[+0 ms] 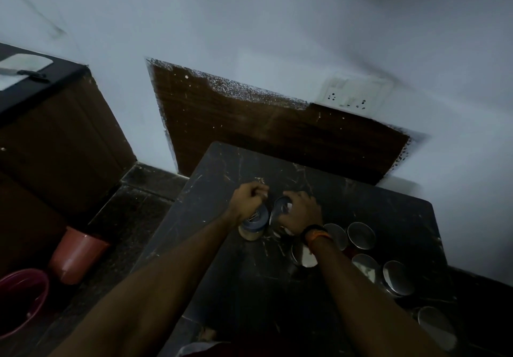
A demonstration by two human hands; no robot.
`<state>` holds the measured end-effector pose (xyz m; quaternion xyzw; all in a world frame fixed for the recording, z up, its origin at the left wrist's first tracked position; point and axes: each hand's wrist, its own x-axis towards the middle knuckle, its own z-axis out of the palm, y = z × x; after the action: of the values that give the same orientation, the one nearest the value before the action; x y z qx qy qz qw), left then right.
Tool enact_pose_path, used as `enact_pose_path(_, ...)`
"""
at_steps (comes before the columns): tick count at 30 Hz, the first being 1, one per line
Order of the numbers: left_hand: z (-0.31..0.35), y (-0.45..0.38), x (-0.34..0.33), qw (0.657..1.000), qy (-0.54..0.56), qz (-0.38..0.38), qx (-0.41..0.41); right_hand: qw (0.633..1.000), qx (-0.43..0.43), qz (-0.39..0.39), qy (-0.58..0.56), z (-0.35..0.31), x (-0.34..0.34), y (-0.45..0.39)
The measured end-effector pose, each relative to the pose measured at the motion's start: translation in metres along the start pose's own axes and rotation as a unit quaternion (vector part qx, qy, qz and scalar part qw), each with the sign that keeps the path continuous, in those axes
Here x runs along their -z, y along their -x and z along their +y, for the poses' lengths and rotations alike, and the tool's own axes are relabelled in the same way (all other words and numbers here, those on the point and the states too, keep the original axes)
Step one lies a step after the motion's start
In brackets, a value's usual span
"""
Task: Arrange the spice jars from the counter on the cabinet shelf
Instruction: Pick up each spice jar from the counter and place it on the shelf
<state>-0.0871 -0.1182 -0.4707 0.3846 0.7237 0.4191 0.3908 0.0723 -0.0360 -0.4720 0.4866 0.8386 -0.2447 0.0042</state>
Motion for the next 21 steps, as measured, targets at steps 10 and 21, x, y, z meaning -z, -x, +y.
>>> enact_pose_path(10,0.032,0.007,-0.007,0.914,0.394,-0.037,0.088,0.908,0.062,0.012,-0.414,-0.019,0.091,-0.001)
enact_pose_path(21,0.061,0.021,-0.011,0.772,0.599,-0.173,0.122,0.809,0.093,0.015,-0.58,-0.03,0.116,0.005)
